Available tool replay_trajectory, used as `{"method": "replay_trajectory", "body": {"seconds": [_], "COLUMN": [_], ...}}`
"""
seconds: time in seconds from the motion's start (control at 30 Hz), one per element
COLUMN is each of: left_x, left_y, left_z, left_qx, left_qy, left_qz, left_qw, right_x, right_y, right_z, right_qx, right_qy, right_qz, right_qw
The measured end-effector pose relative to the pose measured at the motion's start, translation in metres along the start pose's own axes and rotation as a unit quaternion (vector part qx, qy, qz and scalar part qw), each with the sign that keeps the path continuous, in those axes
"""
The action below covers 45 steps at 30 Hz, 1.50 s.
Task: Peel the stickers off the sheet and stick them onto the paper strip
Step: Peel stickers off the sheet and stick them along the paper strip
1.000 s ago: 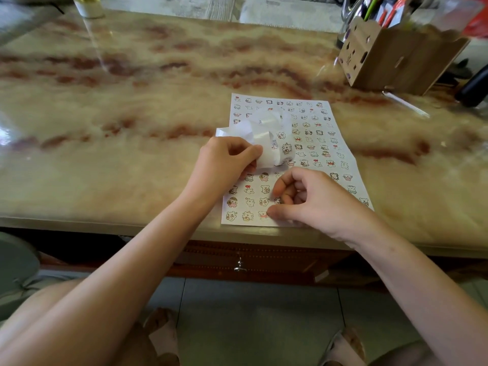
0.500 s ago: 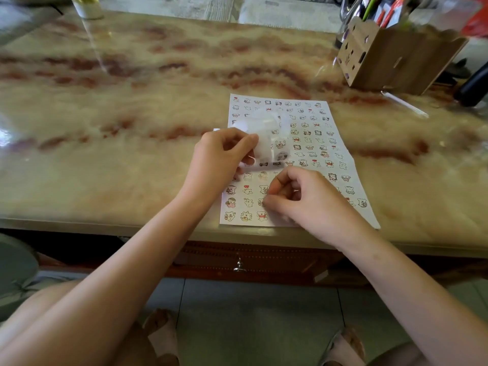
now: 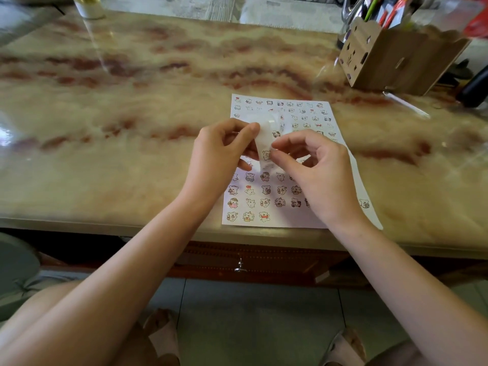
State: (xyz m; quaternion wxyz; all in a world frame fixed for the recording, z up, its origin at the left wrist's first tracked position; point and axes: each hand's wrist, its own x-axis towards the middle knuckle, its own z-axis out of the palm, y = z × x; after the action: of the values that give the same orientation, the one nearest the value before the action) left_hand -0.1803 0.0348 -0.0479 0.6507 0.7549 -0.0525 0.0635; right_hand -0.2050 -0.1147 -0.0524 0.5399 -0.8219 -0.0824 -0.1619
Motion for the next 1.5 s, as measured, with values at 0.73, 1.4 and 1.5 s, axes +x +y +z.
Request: {"method": "replay_trajectory", "body": {"seconds": [0.73, 1.4, 1.5], "left_x": [-0.006, -0.003, -0.001], "left_y": [0.004, -0.001, -0.003], "left_z": [0.000, -0.001, -0.001], "left_qx": [0.005, 0.005, 0.012], "left_qy": [-0.065, -0.052, -0.040], "left_qz": [-0.045, -0.068, -0.070], "left_qw": [0.997, 0.996, 0.997], "right_x": [0.004, 0.000, -0.003], "right_y": [0.008, 0.008, 0.003], "right_z": [-0.007, -0.007, -0.011], "right_qx": [-0.050, -0.185, -0.169], "right_qy": [0.010, -0.036, -0.035], "right_qz": [-0.075, -0.124, -0.129], "right_qw": [0.996, 0.974, 0.976]}}
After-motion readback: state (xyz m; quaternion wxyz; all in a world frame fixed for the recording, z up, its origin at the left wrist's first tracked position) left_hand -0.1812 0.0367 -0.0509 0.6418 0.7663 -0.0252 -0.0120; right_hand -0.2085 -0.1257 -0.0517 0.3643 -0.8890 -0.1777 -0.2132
